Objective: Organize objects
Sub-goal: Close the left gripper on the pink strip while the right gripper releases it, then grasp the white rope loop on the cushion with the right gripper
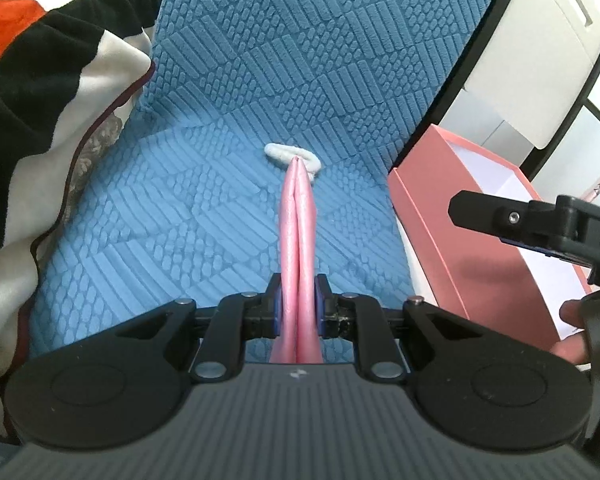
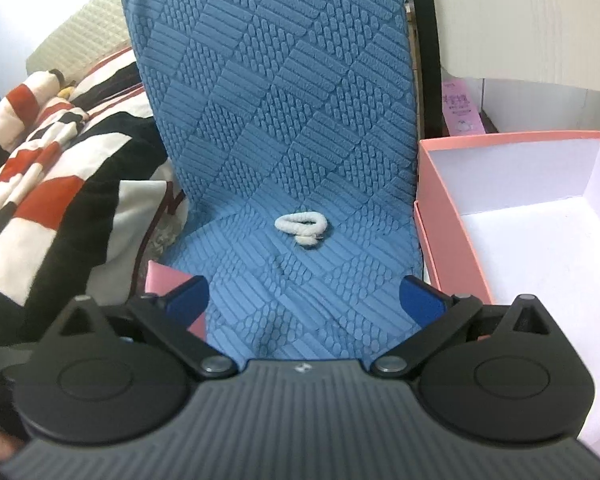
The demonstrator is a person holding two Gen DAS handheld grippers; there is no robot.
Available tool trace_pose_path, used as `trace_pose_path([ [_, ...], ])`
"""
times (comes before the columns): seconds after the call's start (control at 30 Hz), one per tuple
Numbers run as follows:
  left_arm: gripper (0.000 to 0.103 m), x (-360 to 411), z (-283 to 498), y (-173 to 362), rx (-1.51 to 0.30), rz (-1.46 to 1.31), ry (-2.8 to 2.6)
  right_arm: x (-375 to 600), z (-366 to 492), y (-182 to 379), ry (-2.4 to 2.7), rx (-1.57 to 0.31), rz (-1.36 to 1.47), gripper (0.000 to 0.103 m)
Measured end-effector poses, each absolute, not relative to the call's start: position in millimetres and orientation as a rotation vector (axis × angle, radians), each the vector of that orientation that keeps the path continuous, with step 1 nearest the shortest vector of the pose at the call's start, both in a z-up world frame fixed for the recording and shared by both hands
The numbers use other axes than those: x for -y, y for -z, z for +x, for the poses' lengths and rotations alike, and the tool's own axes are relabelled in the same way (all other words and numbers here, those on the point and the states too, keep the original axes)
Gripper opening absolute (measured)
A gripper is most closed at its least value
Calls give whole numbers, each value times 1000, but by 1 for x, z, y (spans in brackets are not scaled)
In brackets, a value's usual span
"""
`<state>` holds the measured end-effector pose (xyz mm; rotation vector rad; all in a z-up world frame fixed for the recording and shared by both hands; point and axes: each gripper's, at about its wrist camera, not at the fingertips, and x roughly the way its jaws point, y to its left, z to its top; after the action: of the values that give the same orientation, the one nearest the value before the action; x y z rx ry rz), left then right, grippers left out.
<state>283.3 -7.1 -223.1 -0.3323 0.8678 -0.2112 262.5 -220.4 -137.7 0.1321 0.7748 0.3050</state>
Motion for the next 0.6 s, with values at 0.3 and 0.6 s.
trace_pose_path([
  [0.3,18,0,310,233,-849,-288,142,210,299,163,-379,-794,141,103],
  [0.6,18,-18,332,242,-863,-315,92,202,347,189,-350,-878,146,103],
])
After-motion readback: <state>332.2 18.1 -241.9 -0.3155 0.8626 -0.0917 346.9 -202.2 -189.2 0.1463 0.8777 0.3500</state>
